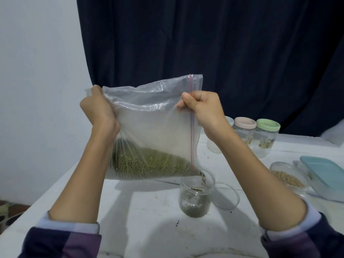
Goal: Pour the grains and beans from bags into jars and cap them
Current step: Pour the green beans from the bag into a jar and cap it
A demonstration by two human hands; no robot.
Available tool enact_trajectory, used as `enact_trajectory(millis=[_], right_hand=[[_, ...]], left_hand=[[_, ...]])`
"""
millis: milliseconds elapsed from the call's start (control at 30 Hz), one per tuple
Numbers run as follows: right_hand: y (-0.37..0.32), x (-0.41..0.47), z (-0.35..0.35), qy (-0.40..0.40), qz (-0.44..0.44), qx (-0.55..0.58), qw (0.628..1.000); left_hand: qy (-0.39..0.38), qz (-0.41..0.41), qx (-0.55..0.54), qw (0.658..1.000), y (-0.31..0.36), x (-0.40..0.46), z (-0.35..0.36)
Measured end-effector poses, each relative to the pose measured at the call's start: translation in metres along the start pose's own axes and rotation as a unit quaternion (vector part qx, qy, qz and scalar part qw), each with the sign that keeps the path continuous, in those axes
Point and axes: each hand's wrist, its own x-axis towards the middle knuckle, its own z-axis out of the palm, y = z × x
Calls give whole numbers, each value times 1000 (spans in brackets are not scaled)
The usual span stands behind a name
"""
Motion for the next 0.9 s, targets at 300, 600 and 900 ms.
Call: enact_trajectory(millis=[300, 600, 900], right_hand=[[9, 4, 1, -26, 30, 181, 983], [13, 3, -1, -32, 37, 166, 985], [6, -9, 2, -6, 25, 169, 985]], left_hand=[[-239, -46, 12, 970, 8, 11, -12], [-109, -7, 46, 993, 3, 6, -2], [-83, 4, 35, 996, 6, 4, 0]])
